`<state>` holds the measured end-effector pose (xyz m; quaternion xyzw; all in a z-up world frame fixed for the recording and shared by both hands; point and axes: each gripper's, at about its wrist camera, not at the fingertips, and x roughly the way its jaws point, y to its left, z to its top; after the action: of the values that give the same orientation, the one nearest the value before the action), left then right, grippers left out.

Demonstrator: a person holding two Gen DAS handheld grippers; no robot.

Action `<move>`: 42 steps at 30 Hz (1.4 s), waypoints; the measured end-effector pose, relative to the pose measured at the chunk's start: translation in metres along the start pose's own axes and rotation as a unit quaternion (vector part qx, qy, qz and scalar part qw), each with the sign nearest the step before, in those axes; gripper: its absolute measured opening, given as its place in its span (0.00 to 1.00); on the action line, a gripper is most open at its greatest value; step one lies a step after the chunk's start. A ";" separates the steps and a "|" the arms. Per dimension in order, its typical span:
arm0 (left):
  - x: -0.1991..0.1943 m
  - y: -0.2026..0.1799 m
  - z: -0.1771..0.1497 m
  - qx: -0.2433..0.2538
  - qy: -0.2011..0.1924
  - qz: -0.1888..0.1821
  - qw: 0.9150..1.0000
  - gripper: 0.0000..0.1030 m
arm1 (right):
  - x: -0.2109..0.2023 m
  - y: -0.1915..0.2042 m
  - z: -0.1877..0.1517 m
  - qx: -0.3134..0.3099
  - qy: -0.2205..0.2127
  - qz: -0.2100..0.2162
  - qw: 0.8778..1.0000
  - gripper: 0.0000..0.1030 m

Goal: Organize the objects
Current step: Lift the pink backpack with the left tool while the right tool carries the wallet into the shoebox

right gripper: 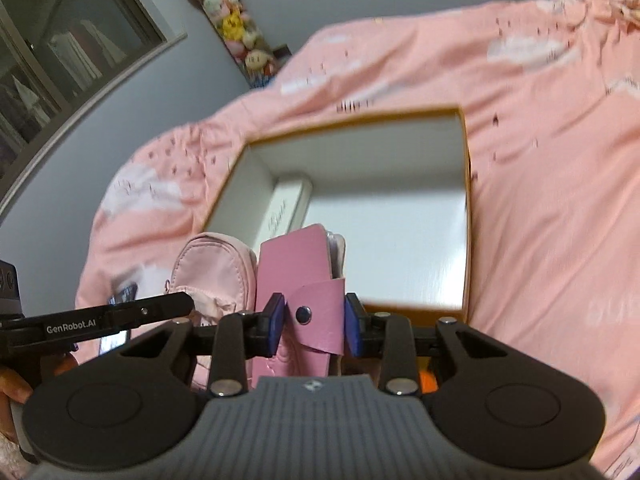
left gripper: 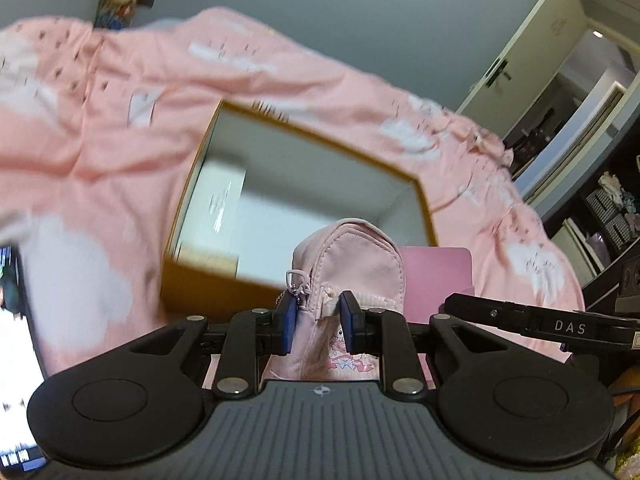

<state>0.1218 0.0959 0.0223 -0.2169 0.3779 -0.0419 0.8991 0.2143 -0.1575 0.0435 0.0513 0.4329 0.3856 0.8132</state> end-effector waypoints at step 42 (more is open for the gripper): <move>0.078 0.068 0.096 -0.026 0.004 0.027 0.999 0.25 | 0.213 -0.009 0.042 0.108 0.173 -0.036 0.978 0.33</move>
<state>0.2381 0.1735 0.0015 -0.2303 0.3883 -0.0089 0.8922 0.3209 -0.0107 -0.0756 0.0556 0.6073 0.3106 0.7291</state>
